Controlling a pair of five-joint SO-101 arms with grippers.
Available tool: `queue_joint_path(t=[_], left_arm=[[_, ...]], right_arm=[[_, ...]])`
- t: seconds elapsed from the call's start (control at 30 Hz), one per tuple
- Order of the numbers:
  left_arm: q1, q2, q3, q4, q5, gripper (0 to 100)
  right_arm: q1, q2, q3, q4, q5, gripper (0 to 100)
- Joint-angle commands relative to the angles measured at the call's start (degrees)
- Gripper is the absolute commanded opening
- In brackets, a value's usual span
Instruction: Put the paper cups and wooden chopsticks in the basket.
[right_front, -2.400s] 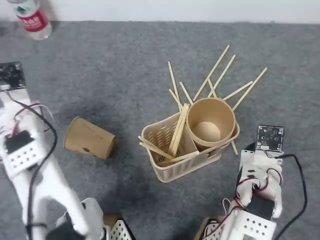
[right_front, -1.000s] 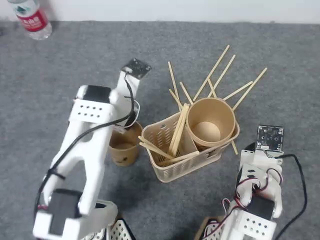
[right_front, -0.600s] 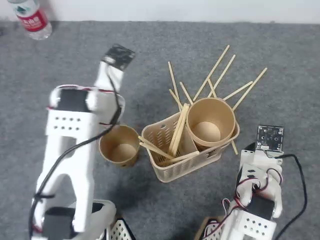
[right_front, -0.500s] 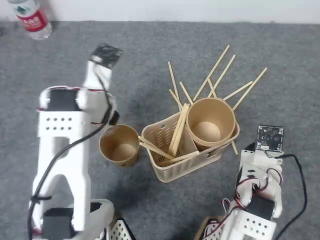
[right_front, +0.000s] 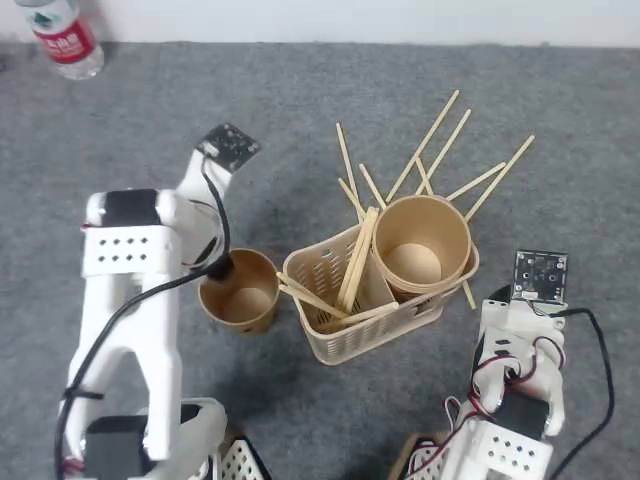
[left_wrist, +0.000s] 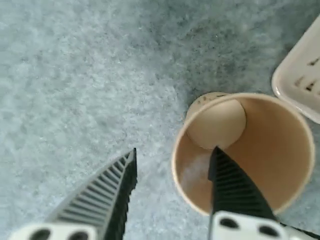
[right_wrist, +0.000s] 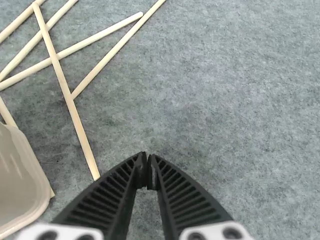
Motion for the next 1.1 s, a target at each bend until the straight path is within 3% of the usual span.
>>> queue_joint_path(t=[0.0, 0.23, 0.43, 0.67, 0.9, 1.07], left_arm=[[-0.4, -1.4, 4.6, -5.5, -0.5, 20], [0.0, -1.4, 6.5, -5.7, -2.8, 1], [0.1, -1.5, 2.1, -2.2, -3.7, 1], [0.2, -1.4, -16.0, 10.2, -3.7, 1], [3.7, -1.5, -30.4, 15.8, -3.3, 1], [7.0, -1.5, -42.7, 15.8, 3.3, 1]], right_arm=[[-0.1, -0.7, -0.6, -1.3, 0.8, 0.8], [-0.1, -0.7, -0.6, -1.3, 0.8, 0.8], [-0.1, -0.7, -0.6, -1.3, 0.8, 0.8], [-0.1, -0.7, -0.6, -1.3, 0.8, 0.8], [-0.1, -0.7, -0.6, -1.3, 0.8, 0.8], [-0.1, -0.7, -0.6, -1.3, 0.8, 0.8]])
